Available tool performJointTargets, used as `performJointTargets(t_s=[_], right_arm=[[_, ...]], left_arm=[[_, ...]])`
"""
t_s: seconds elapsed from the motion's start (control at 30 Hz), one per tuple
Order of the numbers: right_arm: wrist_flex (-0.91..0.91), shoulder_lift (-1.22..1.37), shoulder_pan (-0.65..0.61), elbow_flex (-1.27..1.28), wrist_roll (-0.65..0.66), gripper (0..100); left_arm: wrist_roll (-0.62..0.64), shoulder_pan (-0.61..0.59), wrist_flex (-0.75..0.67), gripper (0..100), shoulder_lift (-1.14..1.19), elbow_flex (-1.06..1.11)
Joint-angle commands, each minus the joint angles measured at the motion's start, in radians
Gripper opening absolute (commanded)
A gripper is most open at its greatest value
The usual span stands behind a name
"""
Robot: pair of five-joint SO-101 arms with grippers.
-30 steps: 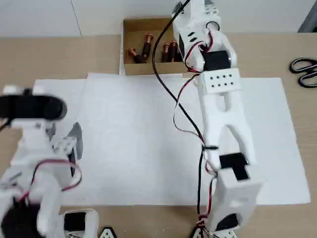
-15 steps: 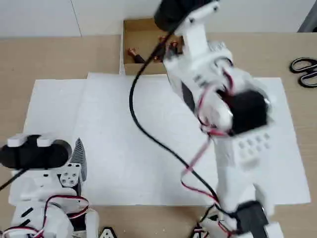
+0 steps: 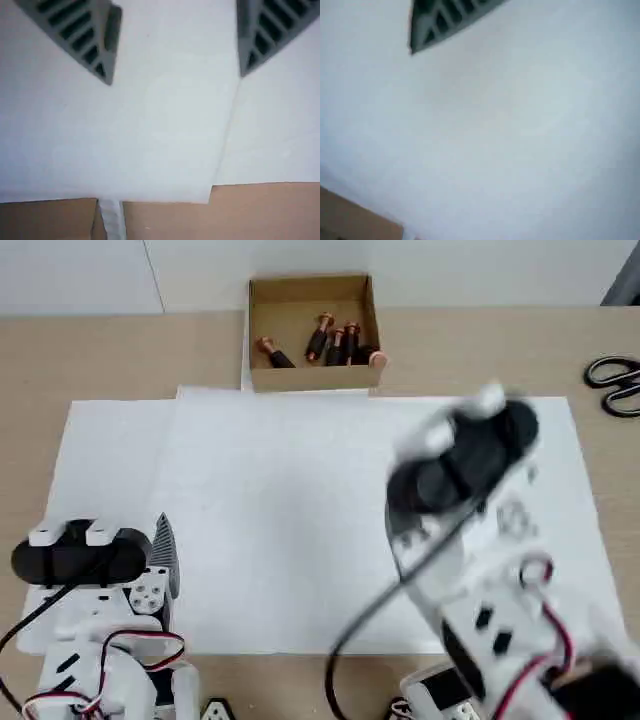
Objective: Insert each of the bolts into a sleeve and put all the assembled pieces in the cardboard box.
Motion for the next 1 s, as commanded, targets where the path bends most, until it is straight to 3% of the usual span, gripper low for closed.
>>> performJointTargets(t_s=[0.0, 0.3, 0.43, 0.63, 0.87, 0.97], right_arm=[[-0.091, -0.229, 0.067, 0.377, 0.009, 19.9], [-0.65, -0.809, 0.302, 1.227, 0.012, 19.9], [-0.791, -0.754, 0.377, 1.405, 0.012, 19.9], [-0.889, -0.791, 0.386, 1.629, 0.012, 19.9], [-0.849, -0.786, 0.386, 1.633, 0.006, 19.9], [-0.739, -0.786, 0.386, 1.633, 0.006, 19.9]], left_arm=[[-0.008, -0.002, -0.081, 15, -0.009, 0.059], [-0.006, -0.002, -0.244, 15, -0.009, 0.371], [-0.002, -0.002, -0.249, 15, -0.009, 0.463], [-0.002, -0.002, -0.242, 15, -0.009, 0.555], [-0.002, -0.002, -0.242, 15, -0.009, 0.601], [-0.002, 0.0, -0.242, 15, -0.009, 0.601]])
